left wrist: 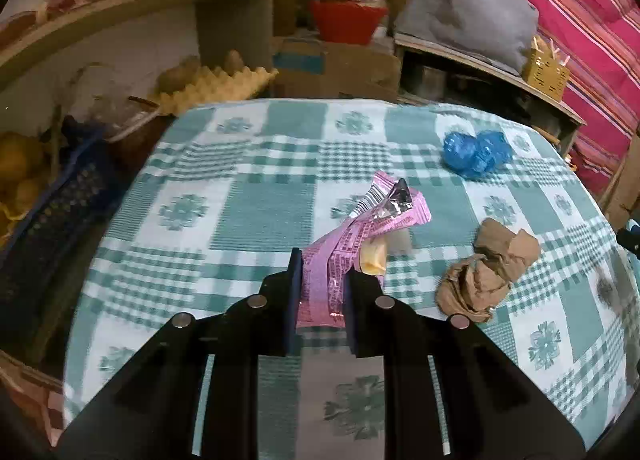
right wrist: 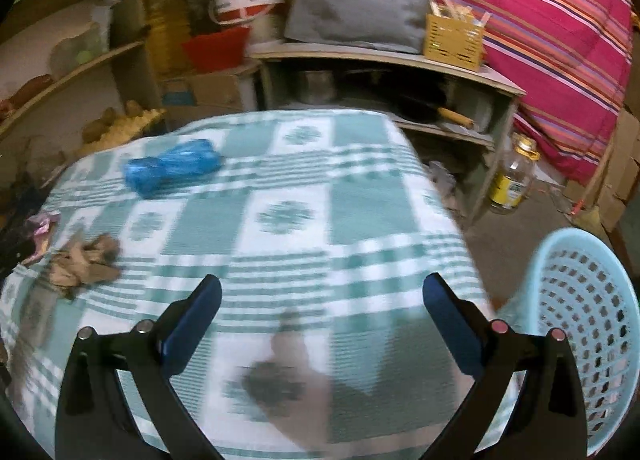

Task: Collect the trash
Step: 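Grasp the crumpled brown paper with the right gripper while the left holds the wrapper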

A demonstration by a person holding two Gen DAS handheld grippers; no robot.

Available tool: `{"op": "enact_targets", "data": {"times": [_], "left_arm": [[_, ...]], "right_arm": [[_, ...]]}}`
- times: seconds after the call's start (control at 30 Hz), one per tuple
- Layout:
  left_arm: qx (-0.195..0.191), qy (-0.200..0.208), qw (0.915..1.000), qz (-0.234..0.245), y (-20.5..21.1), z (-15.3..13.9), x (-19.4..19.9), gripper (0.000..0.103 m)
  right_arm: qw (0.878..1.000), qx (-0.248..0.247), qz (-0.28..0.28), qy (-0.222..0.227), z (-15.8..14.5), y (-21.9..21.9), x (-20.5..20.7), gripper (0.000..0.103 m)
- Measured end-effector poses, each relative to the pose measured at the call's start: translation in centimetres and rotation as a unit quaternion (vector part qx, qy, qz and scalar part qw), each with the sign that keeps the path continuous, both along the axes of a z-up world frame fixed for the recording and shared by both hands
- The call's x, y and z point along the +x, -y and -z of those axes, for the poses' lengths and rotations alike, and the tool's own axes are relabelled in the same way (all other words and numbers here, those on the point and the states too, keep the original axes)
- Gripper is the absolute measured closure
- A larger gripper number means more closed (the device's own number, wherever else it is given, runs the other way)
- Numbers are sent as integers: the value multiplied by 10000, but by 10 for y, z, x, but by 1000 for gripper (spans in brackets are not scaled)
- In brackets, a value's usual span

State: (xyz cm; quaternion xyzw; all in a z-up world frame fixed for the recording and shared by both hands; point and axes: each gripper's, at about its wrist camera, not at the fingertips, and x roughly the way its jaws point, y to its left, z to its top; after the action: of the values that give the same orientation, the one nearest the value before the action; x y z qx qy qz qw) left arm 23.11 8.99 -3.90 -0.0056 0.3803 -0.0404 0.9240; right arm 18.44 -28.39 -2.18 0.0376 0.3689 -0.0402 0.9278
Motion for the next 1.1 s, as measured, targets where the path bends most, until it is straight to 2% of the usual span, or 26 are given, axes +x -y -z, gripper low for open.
{"op": "enact_targets", "data": {"times": [0.13,0.3,0.43,0.87,0.93,0.97,1.1], "left_arm": [[-47,87,9999,-94,-10,-8,-5,86],[-5,157,9997,-189,-20,-13,-12,86],[-120,198,9995,-194,-28,-17,-16,86],[-217,132,9989,-388,-42,-15,-13,86],[-208,138,9989,-393,-43,-16,-14,86],[-217,138,9989,-398,-43,-16,-14,86],[-252,131,9987,-431,-44,-16,-12,86]], "right_arm": [[9990,-117,-436,7,-3,-48,6,5],[9961,-7,-877,-60,1,-99,19,5],[9932,-115,-1148,-136,6,-137,28,5],[9894,-516,-1300,-399,26,-184,49,7],[9886,-496,-1341,-468,29,-185,52,21],[9882,-436,-1375,-520,31,-184,54,24],[9868,-198,-1491,-606,34,-180,57,54]]}}
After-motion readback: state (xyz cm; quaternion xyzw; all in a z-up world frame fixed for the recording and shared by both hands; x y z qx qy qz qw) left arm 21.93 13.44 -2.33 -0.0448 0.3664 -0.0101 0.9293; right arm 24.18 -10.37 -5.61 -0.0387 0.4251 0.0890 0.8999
